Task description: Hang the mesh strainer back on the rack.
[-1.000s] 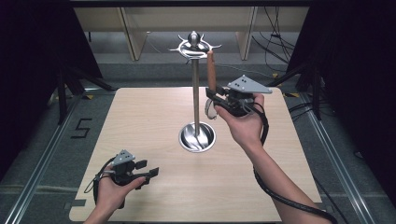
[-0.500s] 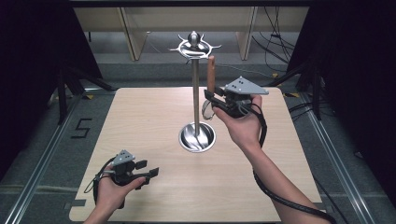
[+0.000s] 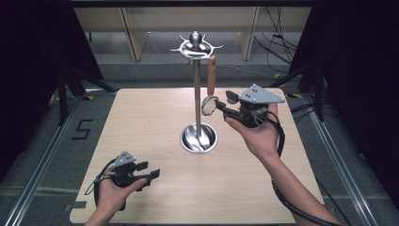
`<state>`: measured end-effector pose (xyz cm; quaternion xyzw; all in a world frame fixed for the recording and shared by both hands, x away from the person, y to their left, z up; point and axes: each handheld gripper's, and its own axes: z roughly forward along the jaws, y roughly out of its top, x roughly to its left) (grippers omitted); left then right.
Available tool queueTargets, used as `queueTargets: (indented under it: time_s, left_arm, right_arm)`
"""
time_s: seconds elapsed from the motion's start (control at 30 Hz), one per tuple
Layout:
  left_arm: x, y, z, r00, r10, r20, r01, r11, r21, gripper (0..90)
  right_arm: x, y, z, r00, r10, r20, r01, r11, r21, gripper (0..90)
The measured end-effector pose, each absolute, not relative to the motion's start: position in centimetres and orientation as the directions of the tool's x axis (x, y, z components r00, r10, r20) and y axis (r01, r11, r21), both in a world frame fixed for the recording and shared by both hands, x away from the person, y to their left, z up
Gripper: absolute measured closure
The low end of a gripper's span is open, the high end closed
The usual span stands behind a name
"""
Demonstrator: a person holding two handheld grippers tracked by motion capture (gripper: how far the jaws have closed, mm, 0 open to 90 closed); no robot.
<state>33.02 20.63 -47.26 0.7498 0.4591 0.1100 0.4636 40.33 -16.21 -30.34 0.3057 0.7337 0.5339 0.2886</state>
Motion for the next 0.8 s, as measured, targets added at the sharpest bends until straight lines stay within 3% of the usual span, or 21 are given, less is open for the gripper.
queueTargets:
  time_s: [0.27, 0.53, 0.57, 0.8]
  left_arm:
    - [33.0, 20.5, -47.3, 0.545, 0.796, -0.264, 0.597, -0.148, 0.788, 35.9]
    - [33.0, 20.6, -47.4, 0.554, 0.794, -0.249, 0.596, -0.169, 0.785, 35.9]
    - [33.0, 20.7, -47.3, 0.558, 0.791, -0.250, 0.600, -0.177, 0.780, 35.8]
    - [33.1, 20.7, -47.4, 0.553, 0.792, -0.261, 0.597, -0.158, 0.786, 35.9]
  right_arm:
    - [39.1, -19.7, -33.2, -0.648, 0.758, -0.072, 0.213, 0.271, 0.939, 49.9]
    - [37.8, -22.8, -38.6, -0.658, 0.753, 0.004, 0.318, 0.272, 0.908, 47.2]
    - [37.4, -23.4, -40.6, -0.659, 0.752, 0.012, 0.343, 0.286, 0.895, 47.1]
    - [37.2, -24.4, -43.0, -0.650, 0.759, 0.041, 0.408, 0.303, 0.861, 47.1]
